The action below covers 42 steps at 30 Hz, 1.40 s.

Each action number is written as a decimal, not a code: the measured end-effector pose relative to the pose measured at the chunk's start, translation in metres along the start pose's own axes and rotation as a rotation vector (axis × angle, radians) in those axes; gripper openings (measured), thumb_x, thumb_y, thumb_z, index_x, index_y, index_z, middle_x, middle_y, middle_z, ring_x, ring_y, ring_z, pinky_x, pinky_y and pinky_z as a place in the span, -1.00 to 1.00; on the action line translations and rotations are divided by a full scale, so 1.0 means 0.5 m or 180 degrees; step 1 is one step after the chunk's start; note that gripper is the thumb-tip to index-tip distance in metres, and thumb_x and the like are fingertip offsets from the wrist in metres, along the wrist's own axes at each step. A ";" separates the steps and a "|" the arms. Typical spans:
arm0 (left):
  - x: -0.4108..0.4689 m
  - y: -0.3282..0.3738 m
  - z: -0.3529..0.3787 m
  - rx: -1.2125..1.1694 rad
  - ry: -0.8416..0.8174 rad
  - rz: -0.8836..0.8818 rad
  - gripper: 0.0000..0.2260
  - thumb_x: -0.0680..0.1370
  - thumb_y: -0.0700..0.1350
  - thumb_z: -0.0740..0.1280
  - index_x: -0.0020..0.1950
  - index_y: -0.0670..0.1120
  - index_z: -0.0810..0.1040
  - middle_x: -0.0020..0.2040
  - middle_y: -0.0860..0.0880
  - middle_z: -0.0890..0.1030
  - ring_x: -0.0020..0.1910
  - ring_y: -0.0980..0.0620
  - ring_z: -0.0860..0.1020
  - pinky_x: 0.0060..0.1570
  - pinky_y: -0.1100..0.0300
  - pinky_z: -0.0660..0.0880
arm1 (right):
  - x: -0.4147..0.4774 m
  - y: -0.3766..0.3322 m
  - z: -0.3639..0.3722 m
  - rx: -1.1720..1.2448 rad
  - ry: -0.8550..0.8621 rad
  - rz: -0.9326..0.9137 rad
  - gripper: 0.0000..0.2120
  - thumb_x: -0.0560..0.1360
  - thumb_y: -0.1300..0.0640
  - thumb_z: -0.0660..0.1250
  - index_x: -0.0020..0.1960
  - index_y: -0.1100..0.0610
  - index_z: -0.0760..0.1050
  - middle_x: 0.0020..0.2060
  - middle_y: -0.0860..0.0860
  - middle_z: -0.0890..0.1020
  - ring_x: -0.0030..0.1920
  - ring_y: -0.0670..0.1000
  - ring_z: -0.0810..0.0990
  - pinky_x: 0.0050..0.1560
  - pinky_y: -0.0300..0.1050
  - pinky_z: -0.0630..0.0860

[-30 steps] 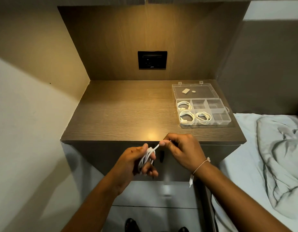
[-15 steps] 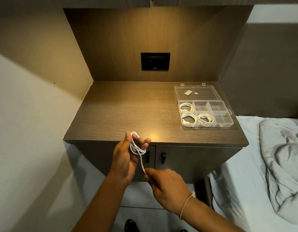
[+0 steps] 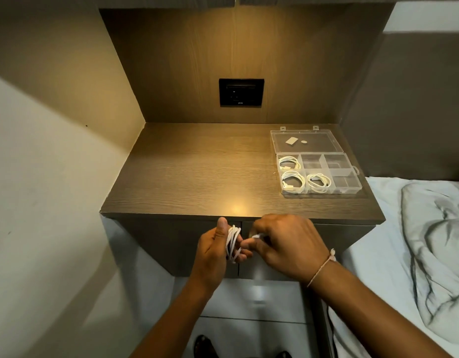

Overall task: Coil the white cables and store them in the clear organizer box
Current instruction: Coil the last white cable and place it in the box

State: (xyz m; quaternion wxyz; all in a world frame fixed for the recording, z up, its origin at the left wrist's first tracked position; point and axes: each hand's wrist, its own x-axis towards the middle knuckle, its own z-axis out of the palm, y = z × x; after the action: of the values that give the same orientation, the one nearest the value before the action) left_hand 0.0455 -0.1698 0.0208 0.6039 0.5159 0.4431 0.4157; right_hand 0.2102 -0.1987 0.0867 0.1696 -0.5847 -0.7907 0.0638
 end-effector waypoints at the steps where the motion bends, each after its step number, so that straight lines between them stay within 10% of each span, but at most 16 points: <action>1: -0.002 -0.001 0.004 -0.0008 0.0032 0.0000 -0.46 0.60 0.13 0.04 -0.22 -0.26 0.58 -0.40 -0.19 0.65 -0.45 -0.09 0.61 -0.43 0.19 0.54 | -0.003 0.004 0.003 0.0084 0.0051 -0.0009 -0.79 0.51 -0.17 0.31 -0.12 -0.05 0.54 -0.24 -0.09 0.65 -0.26 0.00 0.61 -0.38 -0.14 0.40; 8: -0.025 -0.021 0.027 0.0314 0.0298 -0.0120 -0.40 0.57 0.21 0.07 -0.51 -0.11 0.55 -0.58 -0.15 0.53 -0.62 -0.09 0.52 -0.56 0.20 0.47 | -0.027 0.010 0.050 0.0549 0.0233 0.0005 -0.70 0.55 -0.07 0.30 0.21 -0.09 0.29 -0.18 -0.11 0.62 -0.16 -0.03 0.60 -0.28 -0.05 0.55; 14: -0.042 -0.034 0.030 0.0214 0.0275 -0.0211 -0.37 0.58 0.21 0.06 -0.44 -0.24 0.50 -0.61 -0.12 0.46 -0.65 -0.01 0.45 -0.64 0.28 0.35 | -0.048 0.009 0.092 0.1441 0.0231 0.0533 -0.78 0.51 -0.20 0.29 0.07 -0.12 0.51 -0.21 -0.21 0.55 -0.17 -0.15 0.51 -0.20 -0.23 0.46; 22: -0.058 -0.051 0.033 0.0100 0.0530 -0.0159 -0.44 0.59 0.14 0.07 -0.50 -0.15 0.44 -0.63 -0.06 0.44 -0.68 0.04 0.42 -0.67 0.29 0.33 | -0.067 -0.016 0.122 0.2937 0.0064 0.1122 -0.89 0.51 0.02 0.40 -0.10 0.06 0.59 -0.22 0.04 0.69 -0.19 0.08 0.66 -0.11 0.17 0.61; 30: -0.046 -0.051 0.040 0.0022 0.1093 -0.0336 -0.46 0.61 0.08 0.19 -0.54 -0.11 0.42 -0.63 0.00 0.41 -0.63 0.11 0.39 -0.62 0.30 0.36 | -0.057 -0.032 0.131 0.3132 0.0081 0.1107 -0.85 0.54 0.01 0.34 -0.10 0.10 0.52 -0.29 -0.09 0.66 -0.28 -0.09 0.64 -0.26 -0.25 0.55; 36: -0.046 -0.042 0.040 -0.0133 0.0971 -0.0275 -0.44 0.62 0.08 0.16 -0.57 -0.04 0.48 -0.63 0.03 0.44 -0.64 0.14 0.41 -0.63 0.30 0.36 | -0.055 -0.032 0.128 0.3299 -0.0038 0.1160 -0.76 0.54 -0.08 0.29 0.12 0.01 0.54 -0.18 0.03 0.70 -0.21 0.04 0.68 -0.13 -0.03 0.65; 42: -0.047 -0.048 0.040 -0.0158 0.1142 -0.0447 -0.48 0.52 0.20 0.20 -0.53 -0.09 0.44 -0.61 0.01 0.43 -0.61 0.14 0.42 -0.60 0.32 0.39 | -0.050 -0.026 0.128 0.3037 -0.0303 0.1183 -0.80 0.59 -0.02 0.27 -0.07 0.05 0.60 -0.29 0.01 0.72 -0.24 -0.05 0.70 -0.13 -0.16 0.62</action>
State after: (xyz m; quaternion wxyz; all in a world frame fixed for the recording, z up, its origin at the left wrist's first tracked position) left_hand 0.0597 -0.2002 0.0008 0.5552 0.3864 0.5681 0.4687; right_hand 0.1828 -0.2200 0.0258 0.3671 -0.5693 -0.5632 0.4731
